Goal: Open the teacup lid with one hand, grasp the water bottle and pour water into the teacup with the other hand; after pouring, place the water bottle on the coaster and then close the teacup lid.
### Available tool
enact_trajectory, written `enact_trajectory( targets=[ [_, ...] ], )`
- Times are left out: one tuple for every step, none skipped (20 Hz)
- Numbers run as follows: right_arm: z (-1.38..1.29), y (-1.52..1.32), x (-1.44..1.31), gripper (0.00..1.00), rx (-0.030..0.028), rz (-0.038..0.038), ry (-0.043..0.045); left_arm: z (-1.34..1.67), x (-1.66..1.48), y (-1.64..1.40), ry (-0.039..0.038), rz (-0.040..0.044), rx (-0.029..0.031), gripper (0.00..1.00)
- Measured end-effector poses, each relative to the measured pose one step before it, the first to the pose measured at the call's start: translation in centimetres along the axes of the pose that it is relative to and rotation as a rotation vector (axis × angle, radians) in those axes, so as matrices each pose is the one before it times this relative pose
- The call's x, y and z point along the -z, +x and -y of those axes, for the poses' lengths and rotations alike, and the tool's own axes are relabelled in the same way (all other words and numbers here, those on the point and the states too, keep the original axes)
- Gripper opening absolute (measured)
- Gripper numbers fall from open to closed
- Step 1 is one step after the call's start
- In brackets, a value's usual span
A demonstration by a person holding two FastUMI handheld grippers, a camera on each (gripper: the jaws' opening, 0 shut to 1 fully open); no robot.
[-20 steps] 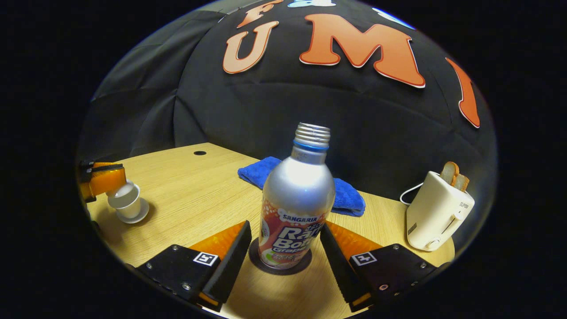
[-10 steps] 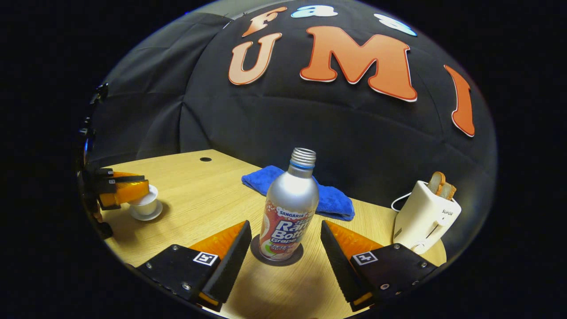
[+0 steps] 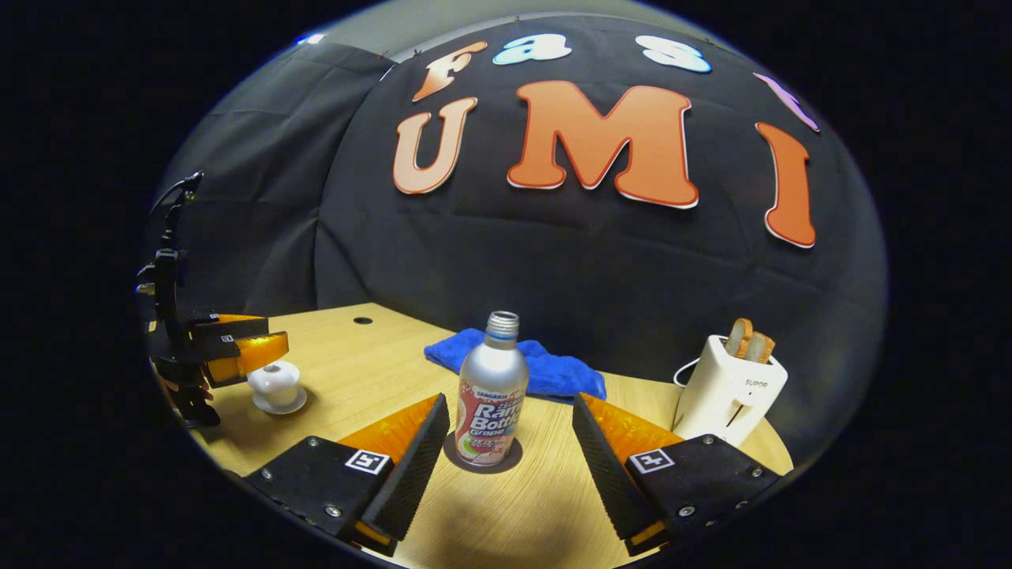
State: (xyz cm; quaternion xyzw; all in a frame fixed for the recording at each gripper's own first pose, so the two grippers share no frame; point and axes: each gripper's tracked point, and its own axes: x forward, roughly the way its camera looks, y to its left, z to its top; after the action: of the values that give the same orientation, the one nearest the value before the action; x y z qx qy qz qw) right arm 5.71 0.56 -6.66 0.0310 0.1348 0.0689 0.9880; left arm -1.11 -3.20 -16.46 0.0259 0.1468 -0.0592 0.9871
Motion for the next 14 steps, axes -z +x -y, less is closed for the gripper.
enact_trajectory(
  targets=[
    [0.589, -0.616, -0.886, 0.94, 0.0241, 0.02626, -0.0027, 0.605, -1.434, -0.157, -0.00204, 0.03181, 0.01098, 0.8],
    [0.459, -0.594, -0.851, 0.94, 0.0209, 0.02976, -0.00509, 0.587, -1.598, -0.035, -0.00484, 0.03227, 0.00363, 0.82],
    [0.239, -0.554, -0.657, 0.94, 0.0131, 0.01904, 0.00031, 0.565, -1.378, -0.266, -0.00283, 0.02627, 0.00794, 0.88],
    [0.094, -0.449, -0.521, 0.94, 0.0105, 0.01254, 0.00452, 0.536, -0.967, -0.101, -0.00361, 0.01616, 0.00704, 0.9],
    [0.086, -0.351, -0.505, 0.94, 0.00861, 0.01205, 0.00217, 0.549, -1.1, -0.07, -0.00806, 0.01852, 0.00942, 0.91],
    [0.055, -0.387, -0.573, 0.94, 0.00731, 0.01519, -0.0007, 0.462, -1.001, -0.096, -0.00628, 0.01509, 0.00512, 0.94],
    [0.011, -0.268, -0.656, 0.94, 0.00922, 0.01831, -0.00603, 0.542, -0.796, -0.013, -0.00302, 0.01149, 0.008, 0.94],
    [-0.038, -0.29, -0.716, 0.94, 0.00672, 0.02171, -0.00743, 0.522, -0.761, -0.041, 0.00178, 0.00899, 0.0043, 0.91],
    [-0.011, -0.314, -0.74, 0.94, 0.00631, 0.01913, -0.00553, 0.39, -0.69, -0.031, 0.00299, 0.00483, -0.00077, 0.91],
    [-0.156, -0.492, -0.624, 0.94, 0.00446, 0.01448, -0.00038, 0.462, -0.668, -0.073, -0.00063, 0.00992, 0.00629, 0.89],
    [-0.235, -0.333, -0.455, 0.91, 0.001, 0.01014, 0.00213, 0.529, -0.642, -0.135, -0.00496, 0.01167, 0.00517, 0.93],
    [-0.182, -0.315, -0.323, 0.91, -0.00053, 0.00708, 0.00454, 0.547, -0.446, -0.119, -0.00429, 0.00917, 0.00834, 0.94],
    [-0.117, -0.24, -0.252, 0.94, -0.00046, 0.0069, 0.00227, 0.302, -0.391, -0.217, -0.00125, 0.00401, 0.00379, 0.95],
    [0.028, -0.321, -0.336, 0.94, 0.00553, 0.00667, -0.0001, 0.134, -0.164, -0.15, 0.00268, -0.00278, -0.00583, 0.96]
  ],
)
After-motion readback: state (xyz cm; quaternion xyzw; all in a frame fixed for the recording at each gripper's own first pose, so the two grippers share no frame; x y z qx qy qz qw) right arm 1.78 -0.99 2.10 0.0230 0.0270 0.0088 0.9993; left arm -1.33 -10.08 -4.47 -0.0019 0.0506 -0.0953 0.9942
